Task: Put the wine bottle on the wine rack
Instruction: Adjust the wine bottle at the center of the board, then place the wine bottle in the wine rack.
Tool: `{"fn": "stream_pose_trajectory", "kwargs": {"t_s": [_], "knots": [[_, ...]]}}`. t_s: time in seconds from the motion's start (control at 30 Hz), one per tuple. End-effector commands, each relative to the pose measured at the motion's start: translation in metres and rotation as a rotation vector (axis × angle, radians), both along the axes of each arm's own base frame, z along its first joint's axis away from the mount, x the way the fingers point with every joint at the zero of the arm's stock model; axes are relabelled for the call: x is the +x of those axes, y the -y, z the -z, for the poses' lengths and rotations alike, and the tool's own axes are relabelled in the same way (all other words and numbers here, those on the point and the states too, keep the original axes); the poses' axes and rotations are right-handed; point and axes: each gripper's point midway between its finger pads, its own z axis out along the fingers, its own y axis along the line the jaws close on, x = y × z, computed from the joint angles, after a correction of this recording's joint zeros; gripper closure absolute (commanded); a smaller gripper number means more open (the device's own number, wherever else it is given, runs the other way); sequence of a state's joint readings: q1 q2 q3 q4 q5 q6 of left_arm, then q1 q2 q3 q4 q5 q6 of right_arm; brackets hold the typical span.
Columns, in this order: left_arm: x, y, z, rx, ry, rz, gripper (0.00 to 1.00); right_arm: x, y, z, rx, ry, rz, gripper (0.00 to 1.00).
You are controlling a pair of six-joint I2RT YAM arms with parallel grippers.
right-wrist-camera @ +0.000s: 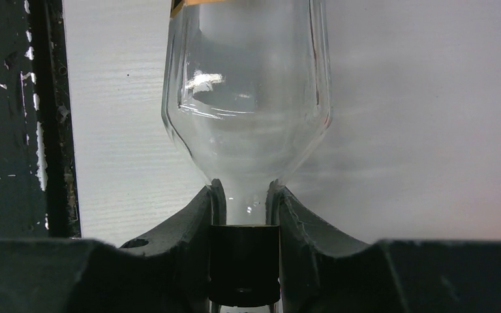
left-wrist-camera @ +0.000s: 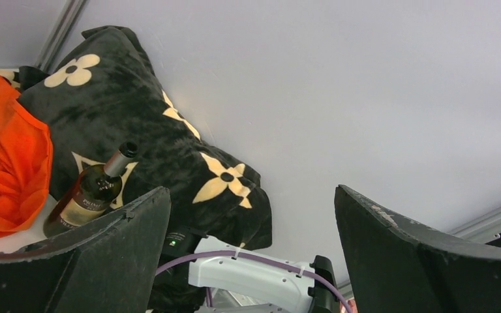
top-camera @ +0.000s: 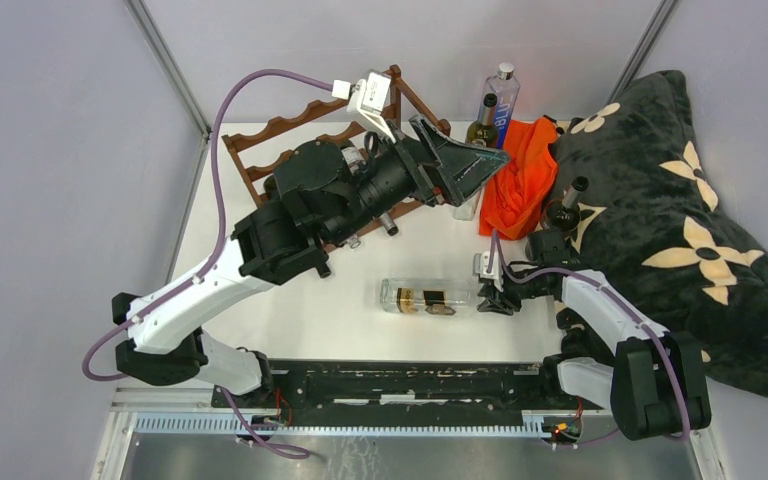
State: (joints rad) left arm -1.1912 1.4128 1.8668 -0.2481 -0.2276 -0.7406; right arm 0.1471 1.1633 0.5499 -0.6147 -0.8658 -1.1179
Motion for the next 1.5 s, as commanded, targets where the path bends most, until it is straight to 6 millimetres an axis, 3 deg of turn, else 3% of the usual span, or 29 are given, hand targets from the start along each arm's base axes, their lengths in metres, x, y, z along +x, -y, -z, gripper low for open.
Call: {"fn": "stream_pose_trajectory", "kwargs": {"t_s": [0.0, 0.13, 0.3, 0.4, 0.63, 0.7, 0.8, 0.97, 1.1, 1.23, 1.47], "knots": [[-0.002, -0.022, -0.029, -0.039, 0.071, -0.038, 0.00, 0.024, -0.018, -0.040, 0.145, 0.073, 0.003, 1.00], [-0.002, -0.039, -0.015, 0.121, 0.322, -0.089, 0.00, 0.033, -0.018, -0.048, 0.183, 0.065, 0.061, 1.00], [0.050, -0.107, 0.040, 0.455, 0.440, -0.441, 0.00, 0.046, -0.010, -0.053, 0.170, 0.144, 0.138, 1.00], [0.062, -0.132, 0.075, 0.581, 0.495, -0.529, 0.00, 0.051, -0.006, -0.058, 0.158, 0.202, 0.162, 1.00], [0.073, -0.150, 0.149, 0.827, 0.555, -0.567, 0.05, 0.061, 0.006, -0.066, 0.132, 0.250, 0.221, 1.00], [0.069, -0.144, 0.162, 0.846, 0.564, -0.508, 0.06, 0.065, 0.013, -0.063, 0.104, 0.260, 0.250, 1.00], [0.045, -0.117, 0.183, 0.860, 0.622, -0.270, 0.06, 0.068, 0.020, -0.053, 0.054, 0.263, 0.270, 1.00], [-0.012, -0.080, 0.252, 0.872, 0.779, 0.192, 0.02, 0.056, 0.022, -0.035, -0.001, 0.253, 0.176, 1.00], [-0.028, -0.066, 0.304, 0.840, 0.886, 0.317, 0.01, 0.043, 0.017, -0.028, 0.005, 0.280, 0.079, 1.00], [-0.016, -0.058, 0.344, 0.919, 0.959, 0.318, 0.00, 0.028, 0.007, -0.028, 0.064, 0.270, 0.011, 1.00], [0.027, -0.028, 0.404, 1.119, 0.988, 0.295, 0.00, 0.018, 0.001, -0.027, 0.101, 0.237, -0.028, 1.00]]}}
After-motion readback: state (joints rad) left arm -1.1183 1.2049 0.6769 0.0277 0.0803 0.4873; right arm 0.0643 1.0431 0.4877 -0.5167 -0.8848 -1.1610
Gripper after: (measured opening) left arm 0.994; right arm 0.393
